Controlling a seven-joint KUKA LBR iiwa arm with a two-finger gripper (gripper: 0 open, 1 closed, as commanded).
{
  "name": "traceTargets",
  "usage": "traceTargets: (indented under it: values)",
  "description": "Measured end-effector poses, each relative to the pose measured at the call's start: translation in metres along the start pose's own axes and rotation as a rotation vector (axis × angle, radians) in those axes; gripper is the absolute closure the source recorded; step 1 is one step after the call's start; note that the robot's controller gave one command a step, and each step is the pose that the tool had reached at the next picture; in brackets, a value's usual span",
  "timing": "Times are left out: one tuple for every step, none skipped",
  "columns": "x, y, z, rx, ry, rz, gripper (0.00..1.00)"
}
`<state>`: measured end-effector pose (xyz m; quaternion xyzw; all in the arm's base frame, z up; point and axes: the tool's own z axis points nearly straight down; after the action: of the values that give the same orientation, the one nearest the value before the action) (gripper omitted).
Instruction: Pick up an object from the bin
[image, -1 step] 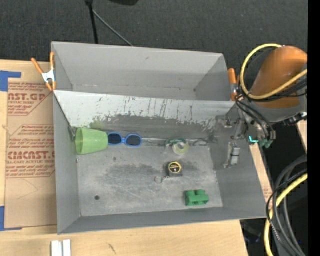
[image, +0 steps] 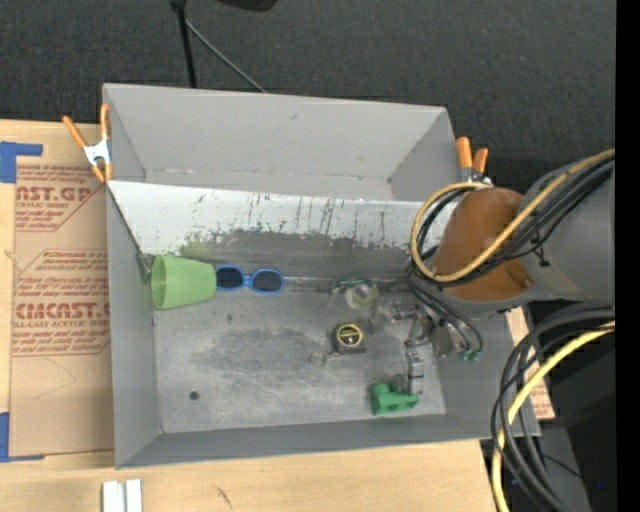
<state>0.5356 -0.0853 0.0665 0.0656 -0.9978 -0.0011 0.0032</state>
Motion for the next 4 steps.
traceTargets:
  values:
    - [0.0448, 0.0427, -0.0060, 0.008, -0.019, -0.173, 0.00]
    - [0.0447, 0.0460, -0.0077, 0.006, -0.018, -0.265, 0.00]
    - [0.0448, 0.0509, -0.0071, 0.010, -0.023, -0.227, 0.00]
    - [0.0459, 0.0527, -0.0056, 0.007, -0.021, -0.226, 1.00]
